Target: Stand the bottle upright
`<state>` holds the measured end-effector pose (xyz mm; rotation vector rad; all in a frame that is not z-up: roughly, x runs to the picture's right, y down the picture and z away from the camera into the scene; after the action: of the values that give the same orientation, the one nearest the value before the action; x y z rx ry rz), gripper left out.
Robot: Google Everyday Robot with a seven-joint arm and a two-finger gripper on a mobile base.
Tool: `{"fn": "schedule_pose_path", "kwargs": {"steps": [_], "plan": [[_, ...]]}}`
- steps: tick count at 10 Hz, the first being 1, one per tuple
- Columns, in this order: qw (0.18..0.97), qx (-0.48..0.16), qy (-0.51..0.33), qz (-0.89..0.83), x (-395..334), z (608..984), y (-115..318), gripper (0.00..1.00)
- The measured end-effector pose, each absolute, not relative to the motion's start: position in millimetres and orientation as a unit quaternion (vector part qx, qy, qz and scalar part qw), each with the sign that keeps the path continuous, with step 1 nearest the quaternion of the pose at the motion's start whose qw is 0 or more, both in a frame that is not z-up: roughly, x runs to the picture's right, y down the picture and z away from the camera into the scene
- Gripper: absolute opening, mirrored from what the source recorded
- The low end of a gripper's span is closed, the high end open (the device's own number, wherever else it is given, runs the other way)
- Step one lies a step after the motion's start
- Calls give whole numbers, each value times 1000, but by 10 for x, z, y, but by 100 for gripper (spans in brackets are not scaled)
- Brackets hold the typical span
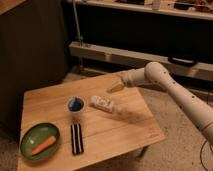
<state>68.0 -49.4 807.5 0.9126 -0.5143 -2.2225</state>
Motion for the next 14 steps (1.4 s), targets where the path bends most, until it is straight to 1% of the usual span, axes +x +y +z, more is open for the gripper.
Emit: {"fn": "schedule_pose_path", "kwargs": {"steps": [3, 4, 6, 8, 11, 14], "plan": [[327, 349, -200, -855, 643, 8063, -485, 80], [312, 345, -203, -862, 558, 8047, -384, 80], [300, 324, -212, -872, 550, 8067, 20, 80], [294, 291, -224, -883, 661, 8234, 420, 80], [284, 246, -231, -897, 898, 8318, 739, 80], [296, 231, -237, -896, 887, 8547, 1084, 80]]}}
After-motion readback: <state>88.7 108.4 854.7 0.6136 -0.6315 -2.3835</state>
